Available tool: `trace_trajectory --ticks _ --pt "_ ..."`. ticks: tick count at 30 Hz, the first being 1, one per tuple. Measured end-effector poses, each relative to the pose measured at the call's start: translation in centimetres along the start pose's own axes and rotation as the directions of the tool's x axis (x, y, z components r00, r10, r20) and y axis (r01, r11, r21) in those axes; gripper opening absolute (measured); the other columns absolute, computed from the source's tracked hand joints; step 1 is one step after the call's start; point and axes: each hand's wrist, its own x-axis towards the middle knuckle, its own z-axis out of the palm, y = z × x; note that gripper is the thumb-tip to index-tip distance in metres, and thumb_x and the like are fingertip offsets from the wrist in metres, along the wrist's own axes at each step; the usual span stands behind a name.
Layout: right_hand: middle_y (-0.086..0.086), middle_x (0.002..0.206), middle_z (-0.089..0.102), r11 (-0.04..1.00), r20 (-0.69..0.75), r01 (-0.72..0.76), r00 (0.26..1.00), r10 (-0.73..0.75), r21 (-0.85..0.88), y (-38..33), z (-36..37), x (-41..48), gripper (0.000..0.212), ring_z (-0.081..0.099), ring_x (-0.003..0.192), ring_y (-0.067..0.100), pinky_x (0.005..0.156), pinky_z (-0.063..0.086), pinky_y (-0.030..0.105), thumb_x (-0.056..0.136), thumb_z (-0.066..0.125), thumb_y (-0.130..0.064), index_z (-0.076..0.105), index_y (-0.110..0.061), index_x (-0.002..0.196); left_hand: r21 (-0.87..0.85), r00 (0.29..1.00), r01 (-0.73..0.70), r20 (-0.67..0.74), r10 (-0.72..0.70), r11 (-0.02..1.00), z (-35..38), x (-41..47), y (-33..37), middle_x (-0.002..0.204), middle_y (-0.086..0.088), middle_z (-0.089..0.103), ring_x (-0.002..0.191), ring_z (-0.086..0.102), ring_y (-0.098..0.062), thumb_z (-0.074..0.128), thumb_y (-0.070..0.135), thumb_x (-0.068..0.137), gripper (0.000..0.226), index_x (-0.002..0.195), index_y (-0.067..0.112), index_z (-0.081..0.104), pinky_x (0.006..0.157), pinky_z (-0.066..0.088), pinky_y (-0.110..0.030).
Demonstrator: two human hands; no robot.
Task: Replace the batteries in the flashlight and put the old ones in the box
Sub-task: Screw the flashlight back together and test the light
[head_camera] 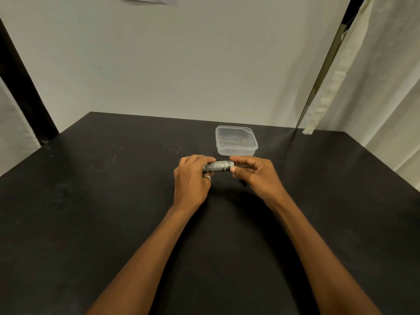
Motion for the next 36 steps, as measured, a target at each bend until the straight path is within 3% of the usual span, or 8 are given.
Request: trace_trajectory --ticks 15,22,26,32,34,36 --pt "-0.009 0.098 0.080 0.999 0.009 0.029 1.000 -0.029 -0.040 0.18 -0.16 -0.09 0.031 0.075 0.089 0.001 0.079 0.055 0.012 0.090 0.076 -0.001 0.076 -0.012 0.118 -0.023 1.000 -0.023 0.014 0.023 0.999 0.02 -0.04 -0.21 0.110 0.005 0.071 0.109 0.055 -0.021 0.077 -0.001 0.081 0.039 0.113 0.021 0.076 0.090 0.051 -0.046" --pt "-0.002 0.081 0.079 0.999 0.001 -0.032 0.999 0.032 -0.022 0.49 0.36 0.15 0.008 0.075 0.071 0.011 0.064 0.057 0.019 0.099 0.069 -0.019 0.076 -0.019 0.102 -0.021 0.998 -0.065 0.002 0.065 0.998 -0.06 -0.12 -0.04 0.109 0.004 0.072 0.110 0.057 -0.023 0.076 -0.004 0.079 0.040 0.112 0.019 0.076 0.090 0.051 -0.048" --pt "0.010 0.076 0.077 0.999 -0.056 -0.043 0.998 0.042 -0.014 0.52 0.72 0.04 0.018 0.072 0.064 0.017 0.057 0.055 0.024 0.101 0.066 -0.029 0.072 -0.011 0.099 -0.019 0.997 -0.080 0.010 0.080 0.997 -0.13 -0.25 0.16 0.109 0.004 0.072 0.110 0.057 -0.023 0.076 -0.004 0.079 0.041 0.112 0.019 0.076 0.091 0.050 -0.050" --pt "0.015 0.088 0.078 0.991 0.048 -0.082 0.996 0.077 0.107 0.16 0.12 -0.14 0.020 0.075 0.073 0.018 0.063 0.058 0.022 0.097 0.070 -0.009 0.070 -0.001 0.116 -0.019 0.998 -0.055 -0.018 0.055 0.998 -0.06 -0.05 -0.19 0.108 0.003 0.072 0.107 0.057 -0.024 0.078 0.000 0.081 0.037 0.113 0.018 0.076 0.088 0.051 -0.047" --pt "0.010 0.082 0.078 0.994 0.041 -0.098 0.995 0.096 0.046 0.12 0.21 -0.13 0.015 0.074 0.069 0.016 0.056 0.055 0.023 0.098 0.069 -0.016 0.072 -0.005 0.109 -0.025 0.998 -0.062 -0.018 0.061 0.998 0.01 -0.10 -0.21 0.108 0.004 0.072 0.107 0.057 -0.023 0.077 -0.002 0.080 0.038 0.112 0.019 0.076 0.088 0.051 -0.047" --pt "0.006 0.073 0.076 0.992 0.005 -0.115 0.993 0.115 -0.043 0.07 0.47 -0.16 0.025 0.071 0.061 0.014 0.051 0.049 0.023 0.101 0.066 -0.033 0.074 -0.011 0.095 -0.033 0.997 -0.076 -0.013 0.075 0.997 0.08 -0.15 -0.17 0.108 0.005 0.071 0.107 0.057 -0.023 0.078 -0.002 0.080 0.038 0.112 0.020 0.076 0.088 0.051 -0.047"
